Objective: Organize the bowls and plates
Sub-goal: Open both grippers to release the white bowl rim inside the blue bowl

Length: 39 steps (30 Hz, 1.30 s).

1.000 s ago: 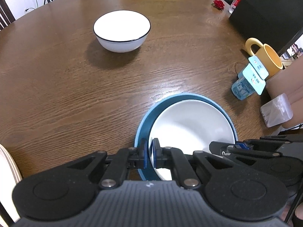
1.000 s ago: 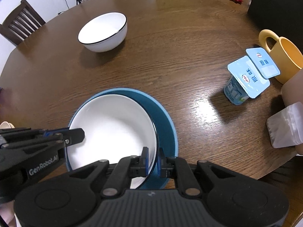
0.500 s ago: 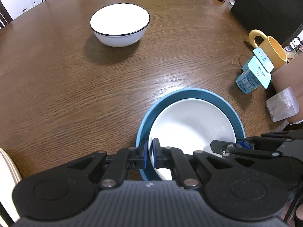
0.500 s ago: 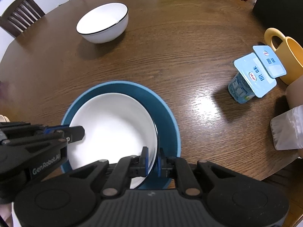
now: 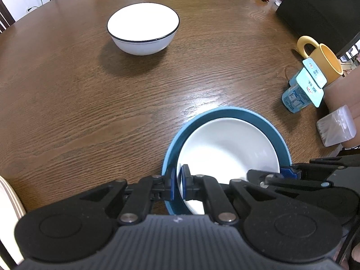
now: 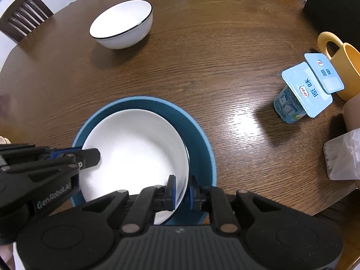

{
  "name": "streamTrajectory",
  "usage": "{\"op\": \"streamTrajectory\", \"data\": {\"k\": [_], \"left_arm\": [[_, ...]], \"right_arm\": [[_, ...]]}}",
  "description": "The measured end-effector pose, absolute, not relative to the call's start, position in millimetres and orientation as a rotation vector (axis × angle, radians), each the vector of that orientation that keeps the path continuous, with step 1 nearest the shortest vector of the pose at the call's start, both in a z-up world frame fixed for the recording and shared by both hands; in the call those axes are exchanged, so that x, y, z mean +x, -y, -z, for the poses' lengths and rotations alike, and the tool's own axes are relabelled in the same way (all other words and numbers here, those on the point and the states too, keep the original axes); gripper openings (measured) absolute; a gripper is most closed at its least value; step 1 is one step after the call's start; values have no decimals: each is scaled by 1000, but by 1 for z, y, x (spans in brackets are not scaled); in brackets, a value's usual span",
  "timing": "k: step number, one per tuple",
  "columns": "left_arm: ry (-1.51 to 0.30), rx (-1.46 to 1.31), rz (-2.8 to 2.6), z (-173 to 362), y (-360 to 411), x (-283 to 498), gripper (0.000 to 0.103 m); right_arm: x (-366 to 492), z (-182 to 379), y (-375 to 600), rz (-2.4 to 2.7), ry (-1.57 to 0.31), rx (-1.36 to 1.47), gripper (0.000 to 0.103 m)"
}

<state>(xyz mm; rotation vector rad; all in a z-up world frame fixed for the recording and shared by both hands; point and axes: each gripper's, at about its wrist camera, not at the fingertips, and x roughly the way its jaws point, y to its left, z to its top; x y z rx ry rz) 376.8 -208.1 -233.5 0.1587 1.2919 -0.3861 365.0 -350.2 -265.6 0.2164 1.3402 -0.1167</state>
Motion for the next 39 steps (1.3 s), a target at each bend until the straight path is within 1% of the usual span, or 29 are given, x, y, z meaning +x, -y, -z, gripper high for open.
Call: {"op": "streamTrajectory", "data": {"k": [5, 12, 14, 20, 28, 30, 31, 32, 39], "left_arm": [[-1306, 139, 393, 233, 209, 376, 7], [-1336, 95, 399, 233, 205, 375, 7], [-1338, 93, 397, 232, 205, 374, 7], [-1343, 77, 395, 229, 202, 373, 7], [-1341, 71, 392, 229, 201, 373, 7], [-1327, 73, 387, 227, 201, 373, 7], [-1316, 77, 387, 225, 201, 373, 6], [-1313, 78, 389, 224, 201, 373, 6], [-1311, 74, 393, 219, 201, 372, 8]], "right_arm": [[367, 265, 349, 93, -1352, 221, 24], [369, 266, 351, 73, -1371, 243, 35], [370, 267, 351, 65, -1377, 258, 41], [373, 268, 354, 52, -1396, 287, 44], [373, 261, 363, 31, -1376, 330, 47], [372, 257, 364, 26, -1369, 332, 49], [371, 254, 364, 29, -1362, 319, 55], [370, 250, 364, 34, -1352, 303, 57], [364, 241, 365, 16, -1335, 301, 55]]}}
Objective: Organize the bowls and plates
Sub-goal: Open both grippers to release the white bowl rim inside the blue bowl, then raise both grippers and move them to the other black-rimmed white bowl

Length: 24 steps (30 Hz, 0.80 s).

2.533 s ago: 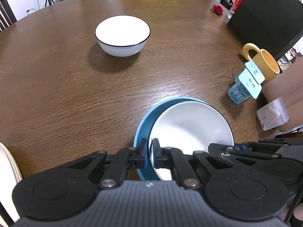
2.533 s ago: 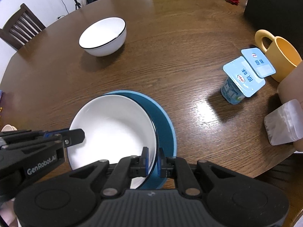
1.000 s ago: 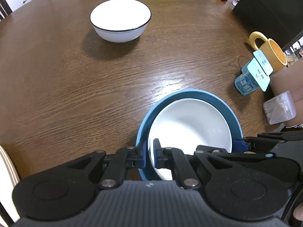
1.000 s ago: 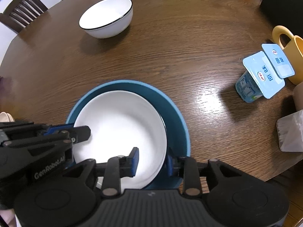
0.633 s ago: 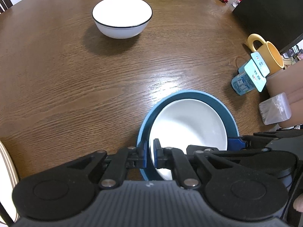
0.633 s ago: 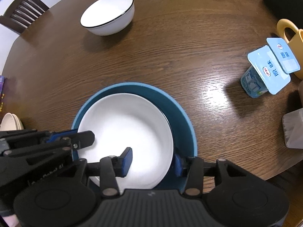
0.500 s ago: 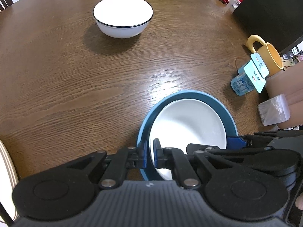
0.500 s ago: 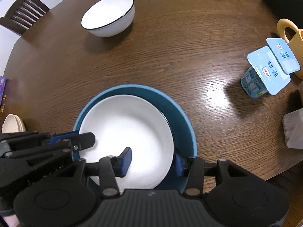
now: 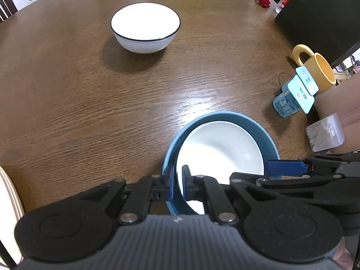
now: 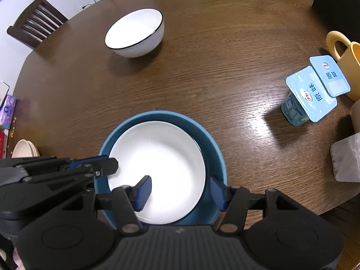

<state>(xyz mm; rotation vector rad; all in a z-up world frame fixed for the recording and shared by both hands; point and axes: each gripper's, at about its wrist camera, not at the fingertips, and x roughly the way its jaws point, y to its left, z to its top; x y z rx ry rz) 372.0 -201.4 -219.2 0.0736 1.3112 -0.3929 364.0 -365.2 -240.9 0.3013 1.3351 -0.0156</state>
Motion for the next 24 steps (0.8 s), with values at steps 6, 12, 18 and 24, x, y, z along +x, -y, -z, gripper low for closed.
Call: {"op": "streamTrajectory", "data": {"k": [6, 12, 18, 24], "left_arm": [[-1256, 34, 415, 194, 192, 368, 30], [-1119, 30, 421, 160, 176, 353, 85], [-905, 33, 386, 133, 157, 319, 103], [-839, 28, 392, 120, 152, 294, 103]], "right_arm": [[355, 220, 370, 21, -1280, 294, 61], [322, 181, 384, 20, -1136, 325, 87], [285, 160, 384, 42, -1018, 320, 103], [256, 152, 371, 71, -946, 312, 103]]}}
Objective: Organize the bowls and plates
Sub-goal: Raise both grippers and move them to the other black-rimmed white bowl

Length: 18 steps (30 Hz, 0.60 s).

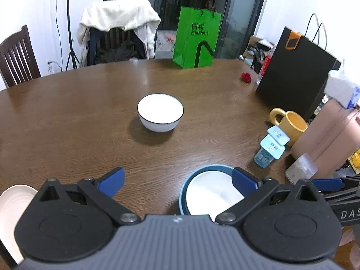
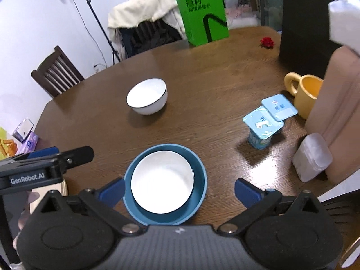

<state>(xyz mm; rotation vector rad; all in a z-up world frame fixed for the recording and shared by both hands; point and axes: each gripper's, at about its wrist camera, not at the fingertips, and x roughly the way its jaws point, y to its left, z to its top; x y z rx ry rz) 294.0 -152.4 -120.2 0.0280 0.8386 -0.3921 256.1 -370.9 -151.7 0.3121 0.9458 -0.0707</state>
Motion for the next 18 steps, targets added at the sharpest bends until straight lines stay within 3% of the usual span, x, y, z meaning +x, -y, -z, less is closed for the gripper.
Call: {"op": "streamTrajectory", "data": {"k": [18], "left_arm": [[-767, 26, 315, 101, 121, 260, 103]], "right_arm": [[223, 129, 351, 83, -859, 278, 103]]}}
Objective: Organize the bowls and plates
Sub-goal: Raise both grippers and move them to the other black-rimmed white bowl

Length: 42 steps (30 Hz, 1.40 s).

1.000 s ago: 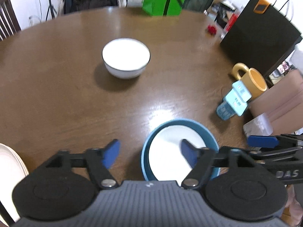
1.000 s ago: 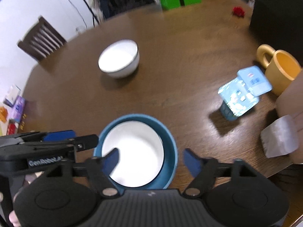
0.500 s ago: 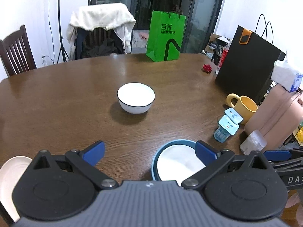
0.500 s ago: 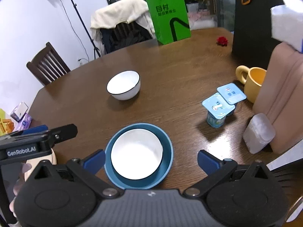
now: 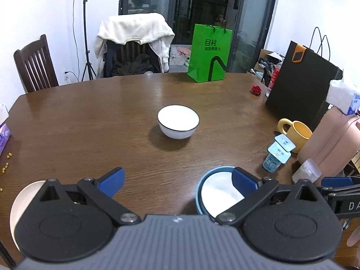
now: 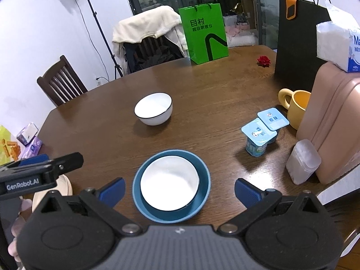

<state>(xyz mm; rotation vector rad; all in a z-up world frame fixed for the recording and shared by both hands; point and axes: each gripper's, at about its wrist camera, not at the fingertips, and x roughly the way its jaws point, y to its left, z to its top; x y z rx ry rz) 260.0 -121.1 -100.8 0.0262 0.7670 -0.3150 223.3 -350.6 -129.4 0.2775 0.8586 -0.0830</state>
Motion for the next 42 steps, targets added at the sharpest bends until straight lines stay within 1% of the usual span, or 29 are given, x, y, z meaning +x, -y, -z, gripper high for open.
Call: {"op": "streamTrajectory", "data": {"k": [12, 19, 28, 42], "left_arm": [[-700, 9, 303, 88, 105, 280, 103], [-710, 18, 319, 88, 106, 302, 103], [-738, 9, 293, 92, 96, 335, 103], [-753, -10, 238, 96, 77, 384, 103]], "right_arm": [[236, 119, 333, 79, -851, 255, 103], [252, 113, 331, 110, -832, 234, 103], [287, 113, 327, 129, -827, 217, 103], [354, 118, 310, 100, -890, 155, 103]]}}
